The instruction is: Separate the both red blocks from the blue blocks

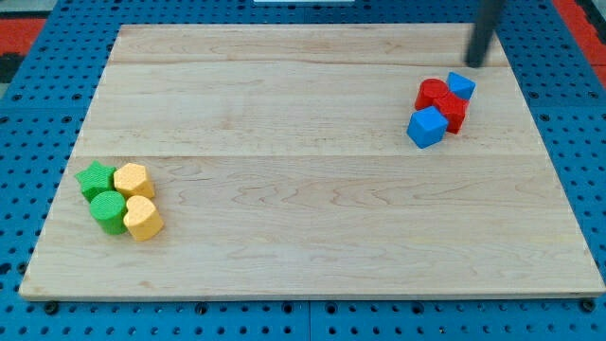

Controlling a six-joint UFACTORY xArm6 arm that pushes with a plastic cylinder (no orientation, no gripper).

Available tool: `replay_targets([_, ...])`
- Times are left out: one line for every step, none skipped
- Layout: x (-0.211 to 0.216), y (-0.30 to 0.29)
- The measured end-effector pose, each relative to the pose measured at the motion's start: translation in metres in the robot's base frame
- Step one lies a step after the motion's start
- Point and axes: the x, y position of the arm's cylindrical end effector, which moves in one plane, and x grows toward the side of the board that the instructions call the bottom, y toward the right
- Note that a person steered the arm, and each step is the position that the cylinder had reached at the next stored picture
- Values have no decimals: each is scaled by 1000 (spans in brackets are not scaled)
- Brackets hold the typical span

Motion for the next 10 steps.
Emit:
replay_targets([73,3])
replay_targets([88,-71])
replay_targets([73,-155])
replay_targets([49,-237])
replay_targets([45,-181])
replay_targets([56,-167])
replay_targets([57,-111])
replay_targets([59,-99])
replay_targets([53,-78])
replay_targets([49,-87])
